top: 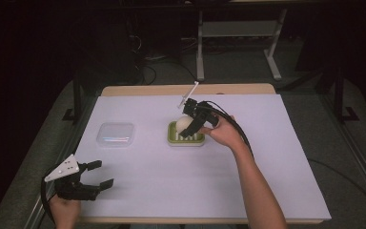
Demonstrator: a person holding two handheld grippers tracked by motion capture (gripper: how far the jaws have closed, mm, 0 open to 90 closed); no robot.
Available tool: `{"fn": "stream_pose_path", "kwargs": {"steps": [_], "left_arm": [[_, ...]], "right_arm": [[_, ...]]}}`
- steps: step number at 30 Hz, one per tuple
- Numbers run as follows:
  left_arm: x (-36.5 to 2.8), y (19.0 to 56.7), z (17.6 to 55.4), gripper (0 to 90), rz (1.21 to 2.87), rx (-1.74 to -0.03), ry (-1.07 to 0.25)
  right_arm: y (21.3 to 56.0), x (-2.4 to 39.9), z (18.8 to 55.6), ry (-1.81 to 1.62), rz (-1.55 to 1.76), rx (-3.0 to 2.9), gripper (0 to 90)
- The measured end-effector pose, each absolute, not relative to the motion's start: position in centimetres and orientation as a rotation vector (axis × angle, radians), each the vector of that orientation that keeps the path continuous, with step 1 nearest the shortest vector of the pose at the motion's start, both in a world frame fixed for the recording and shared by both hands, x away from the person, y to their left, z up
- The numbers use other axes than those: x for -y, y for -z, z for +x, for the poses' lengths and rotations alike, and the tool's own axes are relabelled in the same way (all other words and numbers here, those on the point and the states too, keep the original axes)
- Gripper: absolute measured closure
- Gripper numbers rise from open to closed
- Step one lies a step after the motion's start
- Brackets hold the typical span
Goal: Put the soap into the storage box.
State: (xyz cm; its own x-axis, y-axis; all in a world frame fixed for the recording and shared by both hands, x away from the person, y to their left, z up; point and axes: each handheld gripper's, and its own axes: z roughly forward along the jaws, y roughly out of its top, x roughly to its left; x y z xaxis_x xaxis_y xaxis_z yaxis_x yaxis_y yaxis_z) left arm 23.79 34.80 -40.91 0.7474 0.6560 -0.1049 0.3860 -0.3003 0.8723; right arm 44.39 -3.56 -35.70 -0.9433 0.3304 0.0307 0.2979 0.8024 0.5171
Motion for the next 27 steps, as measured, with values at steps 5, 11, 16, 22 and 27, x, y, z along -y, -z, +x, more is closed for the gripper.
{"fn": "stream_pose_path", "kwargs": {"steps": [5,11,16,22,27], "left_arm": [[-34.8,40.9,23.8,13.2,1.924,-0.798,-0.330],[-34.7,41.0,23.8,13.2,1.926,-0.799,-0.329],[-34.7,41.0,23.8,13.2,1.924,-0.796,-0.327],[-34.6,41.0,23.8,13.2,1.927,-0.792,-0.326],[-34.6,41.0,23.8,13.2,1.923,-0.797,-0.325]], "right_arm": [[36.2,3.4,44.9,-0.820,0.528,-2.932,24.0],[37.0,3.2,45.4,-0.800,0.547,-2.938,24.0],[37.2,3.1,45.6,-0.803,0.556,-2.935,24.0],[37.7,3.1,46.0,-0.799,0.588,-2.938,24.0],[38.2,3.2,46.3,-0.781,0.607,-2.945,24.0]]}}
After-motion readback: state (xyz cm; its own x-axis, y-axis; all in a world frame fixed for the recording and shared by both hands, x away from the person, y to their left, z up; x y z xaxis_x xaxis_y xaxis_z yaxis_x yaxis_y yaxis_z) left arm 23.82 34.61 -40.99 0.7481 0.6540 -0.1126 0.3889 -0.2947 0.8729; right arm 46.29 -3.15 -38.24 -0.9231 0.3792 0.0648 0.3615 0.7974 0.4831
